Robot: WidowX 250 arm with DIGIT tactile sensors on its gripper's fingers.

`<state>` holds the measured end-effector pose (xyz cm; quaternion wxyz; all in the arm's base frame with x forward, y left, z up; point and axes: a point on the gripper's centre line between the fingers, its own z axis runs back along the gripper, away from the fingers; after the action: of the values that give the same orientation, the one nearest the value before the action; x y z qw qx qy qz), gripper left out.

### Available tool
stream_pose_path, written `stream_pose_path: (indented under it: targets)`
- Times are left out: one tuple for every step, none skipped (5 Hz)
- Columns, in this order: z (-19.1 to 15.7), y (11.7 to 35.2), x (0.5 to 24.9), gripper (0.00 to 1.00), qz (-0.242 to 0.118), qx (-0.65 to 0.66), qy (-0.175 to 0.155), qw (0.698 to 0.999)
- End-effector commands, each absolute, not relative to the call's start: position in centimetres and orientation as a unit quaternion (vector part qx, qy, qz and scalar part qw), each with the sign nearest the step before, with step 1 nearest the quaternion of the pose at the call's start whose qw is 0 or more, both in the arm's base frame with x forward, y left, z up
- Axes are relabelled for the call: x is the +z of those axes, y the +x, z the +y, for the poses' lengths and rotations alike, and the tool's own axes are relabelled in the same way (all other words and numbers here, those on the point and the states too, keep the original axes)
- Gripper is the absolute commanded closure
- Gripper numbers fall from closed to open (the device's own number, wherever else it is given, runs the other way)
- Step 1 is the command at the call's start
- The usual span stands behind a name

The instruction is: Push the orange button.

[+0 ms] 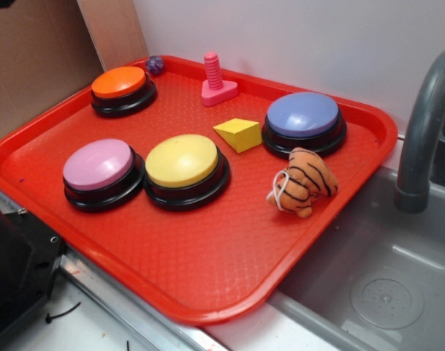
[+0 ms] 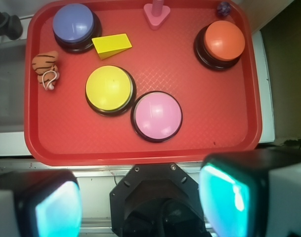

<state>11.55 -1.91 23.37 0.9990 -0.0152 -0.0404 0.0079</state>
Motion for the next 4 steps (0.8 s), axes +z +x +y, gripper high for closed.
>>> stream_pose_path:
  targets:
    - [-1.9,11.6,23.4,0.0,-0.04,0.008,-0.015,0.999]
    - [1.4,16.6,19.4,0.0,-0.043,0.103,0.022,0.994]
    - [5.2,21.2,16.1,0.0,-0.075,0.183,0.031,0.98]
    - [8.1,23.3,13.9,0.0,-0.104,0.265,0.043,0.958]
